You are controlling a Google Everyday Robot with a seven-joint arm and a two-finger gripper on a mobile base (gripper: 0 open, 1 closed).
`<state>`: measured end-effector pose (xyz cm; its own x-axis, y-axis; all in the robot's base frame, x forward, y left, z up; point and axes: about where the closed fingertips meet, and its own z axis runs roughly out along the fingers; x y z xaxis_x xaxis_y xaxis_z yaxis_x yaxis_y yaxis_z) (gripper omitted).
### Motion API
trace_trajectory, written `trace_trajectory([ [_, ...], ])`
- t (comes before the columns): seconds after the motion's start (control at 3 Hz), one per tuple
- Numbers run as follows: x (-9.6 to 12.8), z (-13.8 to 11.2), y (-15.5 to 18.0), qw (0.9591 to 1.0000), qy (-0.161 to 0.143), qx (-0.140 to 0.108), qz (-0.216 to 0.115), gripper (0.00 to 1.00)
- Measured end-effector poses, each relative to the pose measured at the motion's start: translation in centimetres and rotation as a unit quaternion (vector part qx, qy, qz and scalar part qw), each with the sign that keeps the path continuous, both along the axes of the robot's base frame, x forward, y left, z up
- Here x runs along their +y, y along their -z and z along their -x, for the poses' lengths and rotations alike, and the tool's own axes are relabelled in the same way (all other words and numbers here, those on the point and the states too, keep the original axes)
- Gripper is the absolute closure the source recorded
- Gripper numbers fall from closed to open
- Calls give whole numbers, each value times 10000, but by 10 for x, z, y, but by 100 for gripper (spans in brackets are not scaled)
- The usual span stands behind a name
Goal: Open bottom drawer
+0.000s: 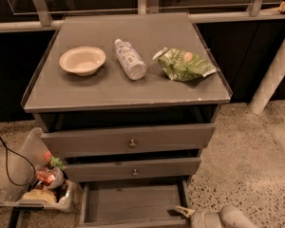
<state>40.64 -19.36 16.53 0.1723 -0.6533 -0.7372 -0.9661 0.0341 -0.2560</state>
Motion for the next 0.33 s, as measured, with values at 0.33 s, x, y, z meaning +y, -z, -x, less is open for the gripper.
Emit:
trace_trajectory([
  [0.33, 0, 0, 0, 10000, 0, 0, 0, 0],
])
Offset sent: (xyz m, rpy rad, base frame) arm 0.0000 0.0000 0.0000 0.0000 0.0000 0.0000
